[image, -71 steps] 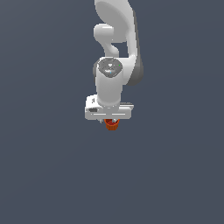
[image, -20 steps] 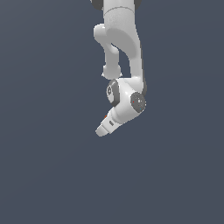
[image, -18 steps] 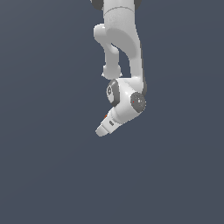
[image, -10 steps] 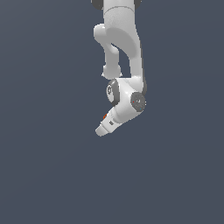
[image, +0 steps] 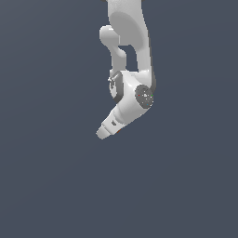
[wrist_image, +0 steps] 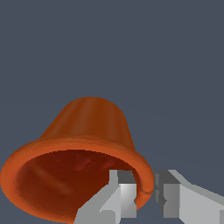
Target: Pick up the object and move it to a goal position.
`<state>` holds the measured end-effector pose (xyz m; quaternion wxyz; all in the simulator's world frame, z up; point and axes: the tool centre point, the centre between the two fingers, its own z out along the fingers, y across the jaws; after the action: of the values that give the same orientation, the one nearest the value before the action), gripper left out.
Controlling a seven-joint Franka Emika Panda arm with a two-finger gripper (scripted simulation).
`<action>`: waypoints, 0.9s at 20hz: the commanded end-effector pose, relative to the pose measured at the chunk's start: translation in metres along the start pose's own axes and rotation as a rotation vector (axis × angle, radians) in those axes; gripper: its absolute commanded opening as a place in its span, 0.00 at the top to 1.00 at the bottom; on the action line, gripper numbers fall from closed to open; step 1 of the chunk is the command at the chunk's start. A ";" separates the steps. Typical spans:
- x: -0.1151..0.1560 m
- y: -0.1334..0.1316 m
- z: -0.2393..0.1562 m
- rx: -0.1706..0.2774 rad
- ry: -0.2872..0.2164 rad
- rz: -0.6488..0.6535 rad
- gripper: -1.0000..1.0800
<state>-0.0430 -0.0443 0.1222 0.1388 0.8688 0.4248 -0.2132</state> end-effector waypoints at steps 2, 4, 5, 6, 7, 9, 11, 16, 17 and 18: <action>-0.024 0.008 -0.025 -0.001 0.002 0.001 1.00; -0.041 0.014 -0.042 0.000 0.002 0.001 1.00; -0.050 0.016 -0.051 0.000 0.002 0.001 1.00; -0.058 0.019 -0.060 0.000 0.002 0.001 1.00; -0.067 0.022 -0.069 0.001 0.003 0.001 1.00; -0.084 0.028 -0.088 0.001 0.003 0.001 1.00; -0.102 0.034 -0.105 0.001 0.003 0.001 1.00; -0.144 0.048 -0.150 0.002 0.003 0.001 1.00; -0.152 0.051 -0.159 0.002 0.003 0.001 1.00; -0.161 0.054 -0.168 0.002 0.003 0.001 1.00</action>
<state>-0.0449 -0.1096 0.3308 0.1378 0.8695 0.4241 -0.2123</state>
